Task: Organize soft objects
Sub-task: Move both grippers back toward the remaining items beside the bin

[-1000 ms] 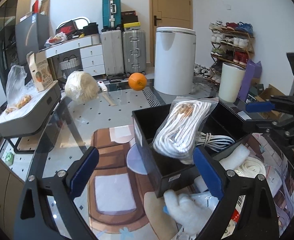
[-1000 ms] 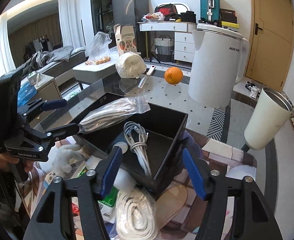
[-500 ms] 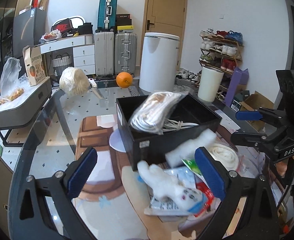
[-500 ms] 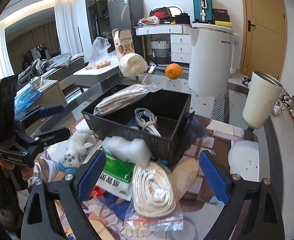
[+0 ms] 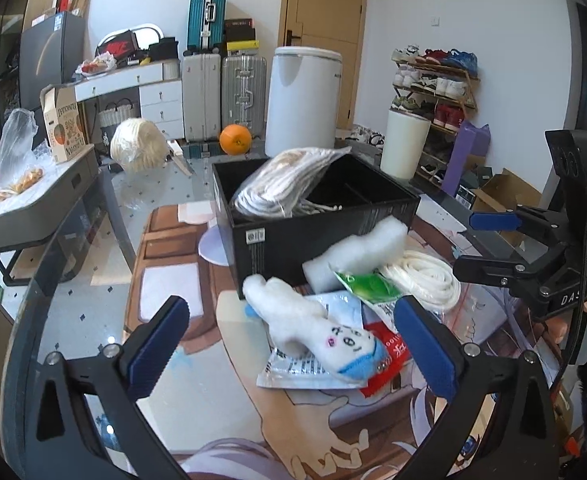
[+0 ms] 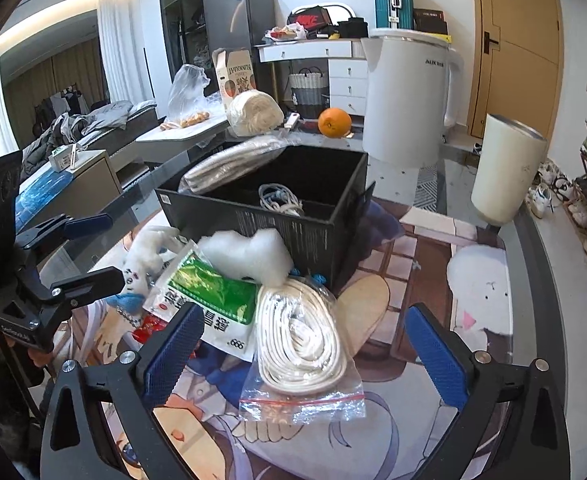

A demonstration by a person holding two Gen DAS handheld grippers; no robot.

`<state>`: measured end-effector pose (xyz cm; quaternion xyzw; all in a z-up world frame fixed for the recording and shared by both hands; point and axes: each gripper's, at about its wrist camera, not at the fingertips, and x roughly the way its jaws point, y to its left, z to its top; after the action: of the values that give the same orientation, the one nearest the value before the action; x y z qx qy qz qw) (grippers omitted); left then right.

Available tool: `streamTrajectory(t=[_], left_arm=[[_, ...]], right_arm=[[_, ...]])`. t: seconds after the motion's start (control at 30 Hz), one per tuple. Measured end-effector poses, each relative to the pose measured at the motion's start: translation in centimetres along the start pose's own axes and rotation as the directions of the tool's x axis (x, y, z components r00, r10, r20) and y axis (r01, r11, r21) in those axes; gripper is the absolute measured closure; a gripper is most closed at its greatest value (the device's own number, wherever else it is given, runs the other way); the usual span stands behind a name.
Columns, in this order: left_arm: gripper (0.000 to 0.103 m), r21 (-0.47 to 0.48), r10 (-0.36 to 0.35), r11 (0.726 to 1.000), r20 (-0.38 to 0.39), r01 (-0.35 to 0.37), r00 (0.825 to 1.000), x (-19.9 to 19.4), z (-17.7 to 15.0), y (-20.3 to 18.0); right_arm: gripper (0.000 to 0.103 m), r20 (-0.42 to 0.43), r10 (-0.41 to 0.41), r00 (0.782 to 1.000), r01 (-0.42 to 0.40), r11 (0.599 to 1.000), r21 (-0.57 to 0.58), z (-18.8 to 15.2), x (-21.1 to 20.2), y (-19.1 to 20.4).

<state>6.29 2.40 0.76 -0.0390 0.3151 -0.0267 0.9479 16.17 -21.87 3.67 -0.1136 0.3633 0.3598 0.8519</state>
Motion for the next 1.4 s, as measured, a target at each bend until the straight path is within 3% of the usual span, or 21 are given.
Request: streamTrajectory(t=[0.63, 1.4], left_arm=[[0.000, 0.010, 0.046, 0.999, -0.028, -0.046, 0.999, 1.1, -0.5, 0.0], [0.000, 0.019, 0.039, 0.999, -0.062, -0.038, 0.997, 1.7, -0.4, -0.2]], right_arm=[[0.001, -0.167, -0.078, 0.983, 0.081, 0.997, 0.010, -0.4, 3.9, -0.6], [0.001, -0.195, -0.063, 0.979, 0.073, 0.996, 0.042, -0.9, 6.2, -0.3]])
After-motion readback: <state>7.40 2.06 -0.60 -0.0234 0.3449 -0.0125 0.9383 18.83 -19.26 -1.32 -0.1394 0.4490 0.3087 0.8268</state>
